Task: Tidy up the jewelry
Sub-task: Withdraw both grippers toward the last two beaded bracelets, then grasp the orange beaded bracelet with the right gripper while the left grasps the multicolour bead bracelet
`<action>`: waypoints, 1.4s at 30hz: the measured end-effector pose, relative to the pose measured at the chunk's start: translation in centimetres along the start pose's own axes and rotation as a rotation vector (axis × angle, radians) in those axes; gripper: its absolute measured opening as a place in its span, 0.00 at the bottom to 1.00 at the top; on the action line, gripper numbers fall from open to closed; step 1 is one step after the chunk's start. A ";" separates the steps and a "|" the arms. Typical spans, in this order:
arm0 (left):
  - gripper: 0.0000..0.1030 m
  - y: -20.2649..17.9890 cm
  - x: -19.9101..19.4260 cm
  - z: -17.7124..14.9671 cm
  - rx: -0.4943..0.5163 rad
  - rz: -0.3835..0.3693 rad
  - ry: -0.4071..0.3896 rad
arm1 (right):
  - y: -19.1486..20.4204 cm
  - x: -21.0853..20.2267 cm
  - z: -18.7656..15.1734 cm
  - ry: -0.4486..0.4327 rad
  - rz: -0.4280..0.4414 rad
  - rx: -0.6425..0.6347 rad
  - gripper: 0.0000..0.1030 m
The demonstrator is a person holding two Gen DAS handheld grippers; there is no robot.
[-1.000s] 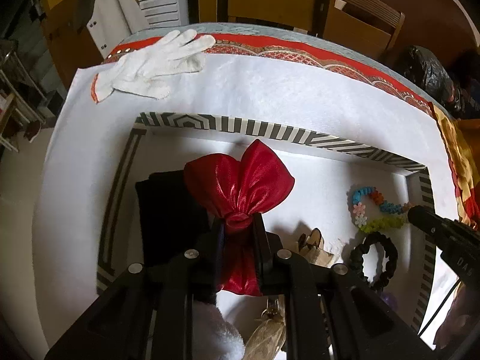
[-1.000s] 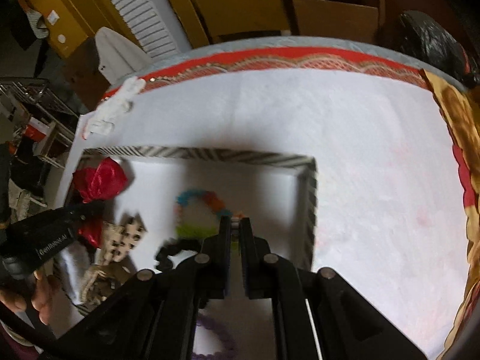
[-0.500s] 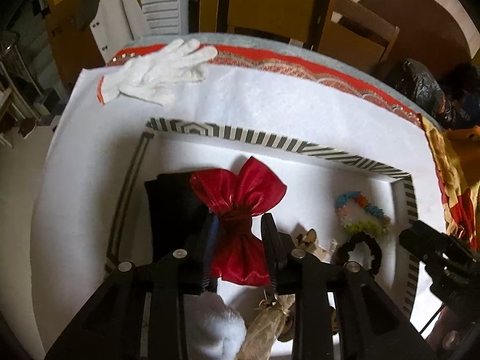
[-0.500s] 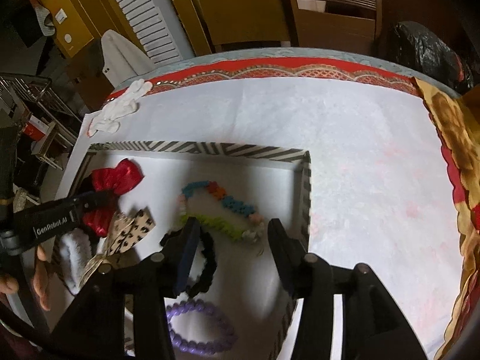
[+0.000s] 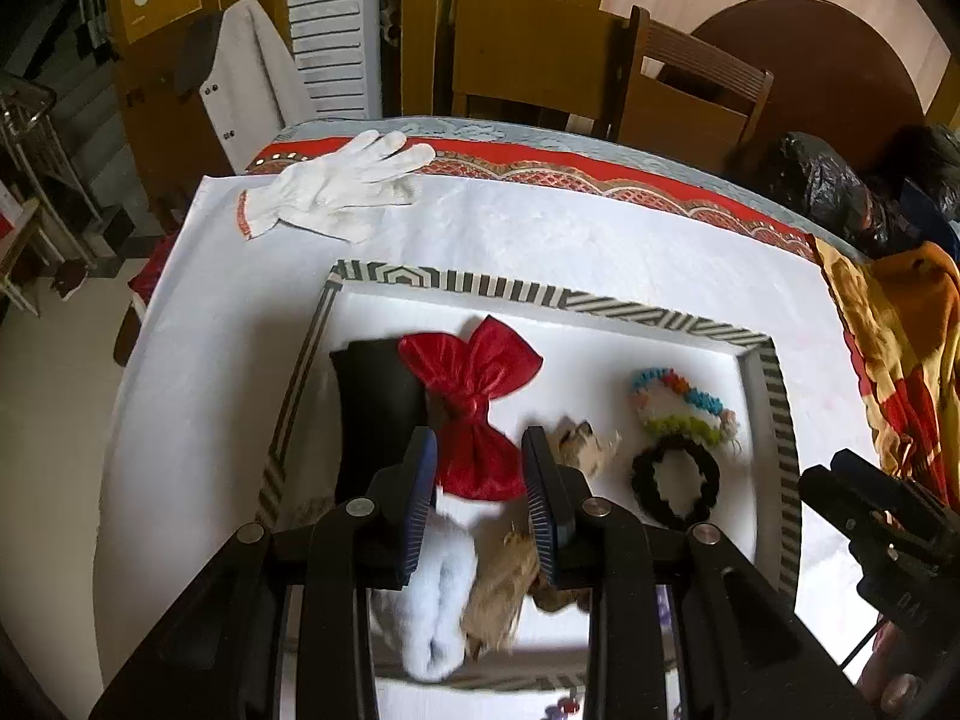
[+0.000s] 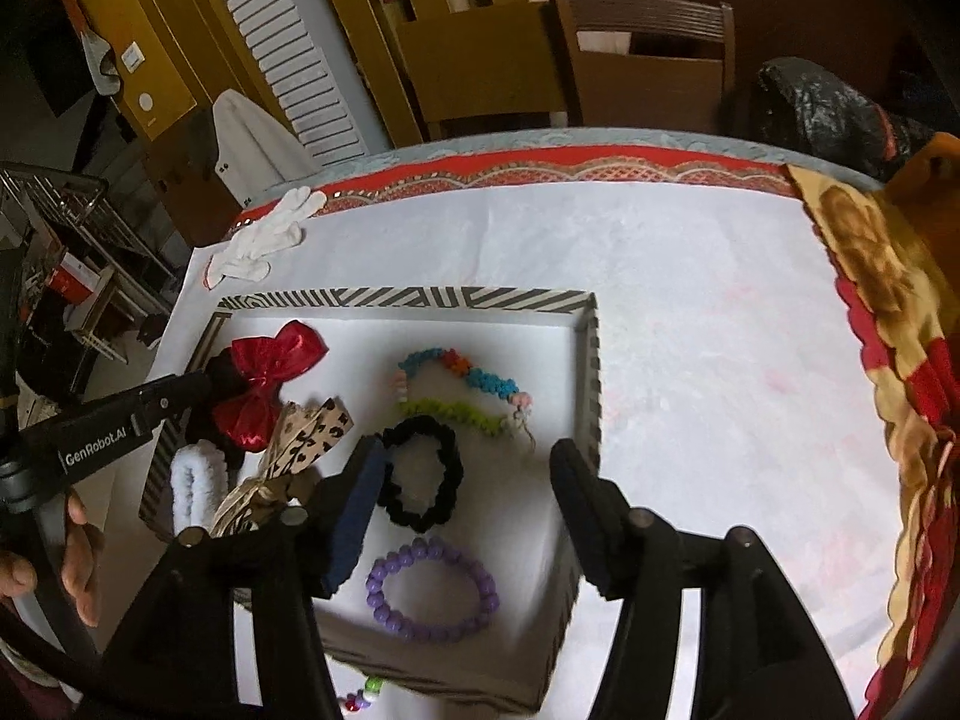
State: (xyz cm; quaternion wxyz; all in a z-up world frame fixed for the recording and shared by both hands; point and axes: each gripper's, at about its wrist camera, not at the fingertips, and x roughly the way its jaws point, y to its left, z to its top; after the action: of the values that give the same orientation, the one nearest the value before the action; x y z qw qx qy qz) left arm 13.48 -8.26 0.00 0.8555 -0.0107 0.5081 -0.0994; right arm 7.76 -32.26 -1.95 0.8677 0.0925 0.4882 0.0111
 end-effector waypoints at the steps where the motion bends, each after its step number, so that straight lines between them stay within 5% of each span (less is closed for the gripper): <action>1: 0.20 0.0 -0.3 -0.3 0.003 0.002 -0.002 | 0.0 -0.3 -0.2 -0.002 0.000 0.004 0.59; 25: 0.20 0.0 -6.3 -9.7 0.052 -0.026 -0.006 | 3.2 -7.7 -8.7 -0.033 -0.013 -0.072 0.65; 42: 0.20 -0.3 -3.0 -14.9 0.023 -0.138 0.148 | -0.5 -4.2 -18.9 0.146 -0.032 -0.057 0.66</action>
State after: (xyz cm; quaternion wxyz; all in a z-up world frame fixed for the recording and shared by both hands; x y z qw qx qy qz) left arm -0.99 -6.77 -4.55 0.8069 -0.0285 0.5666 -0.1644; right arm -10.53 -30.39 -8.07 0.8321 0.0590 0.5512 0.0178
